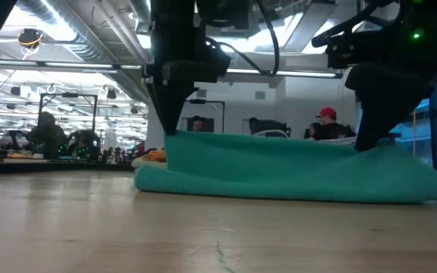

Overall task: Fold microfiber towels
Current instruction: Fold the blue microfiber towel

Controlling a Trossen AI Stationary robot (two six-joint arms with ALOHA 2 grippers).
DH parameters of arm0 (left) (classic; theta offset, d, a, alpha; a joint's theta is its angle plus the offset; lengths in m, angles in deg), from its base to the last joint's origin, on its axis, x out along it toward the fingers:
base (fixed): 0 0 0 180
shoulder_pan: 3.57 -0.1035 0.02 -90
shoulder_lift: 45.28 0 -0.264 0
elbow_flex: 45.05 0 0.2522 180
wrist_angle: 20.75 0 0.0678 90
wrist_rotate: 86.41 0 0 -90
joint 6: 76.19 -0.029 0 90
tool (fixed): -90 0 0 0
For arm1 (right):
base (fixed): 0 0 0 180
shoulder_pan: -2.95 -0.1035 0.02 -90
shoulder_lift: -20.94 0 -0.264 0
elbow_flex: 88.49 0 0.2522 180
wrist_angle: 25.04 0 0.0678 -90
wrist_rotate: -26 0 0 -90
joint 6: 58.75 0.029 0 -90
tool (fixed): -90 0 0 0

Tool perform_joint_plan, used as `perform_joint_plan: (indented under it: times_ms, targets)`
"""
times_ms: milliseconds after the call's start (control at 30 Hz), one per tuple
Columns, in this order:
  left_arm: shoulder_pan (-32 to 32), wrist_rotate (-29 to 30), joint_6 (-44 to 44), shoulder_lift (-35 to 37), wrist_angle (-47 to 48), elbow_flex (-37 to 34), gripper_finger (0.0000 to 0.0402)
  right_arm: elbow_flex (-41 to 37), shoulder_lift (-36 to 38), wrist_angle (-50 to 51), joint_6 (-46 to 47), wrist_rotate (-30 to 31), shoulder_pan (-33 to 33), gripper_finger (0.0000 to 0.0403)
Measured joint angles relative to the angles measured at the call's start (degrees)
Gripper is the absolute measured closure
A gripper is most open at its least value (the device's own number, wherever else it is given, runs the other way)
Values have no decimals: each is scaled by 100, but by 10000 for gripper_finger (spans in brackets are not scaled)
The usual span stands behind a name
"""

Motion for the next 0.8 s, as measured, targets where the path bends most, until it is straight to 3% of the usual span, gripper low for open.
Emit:
perform_joint_plan:
  times_ms: [400,633,800]
  targets:
    - [-22,249,39,0,255,-2,266,0,0,9,-108,-5,-2,254]
    - [260,-679,59,103,176,0,262,2,162,9,-782,-242,-67,247]
    - [707,-747,-459,91,-215,0,261,2,485,-69,-1226,-531,-353,252]
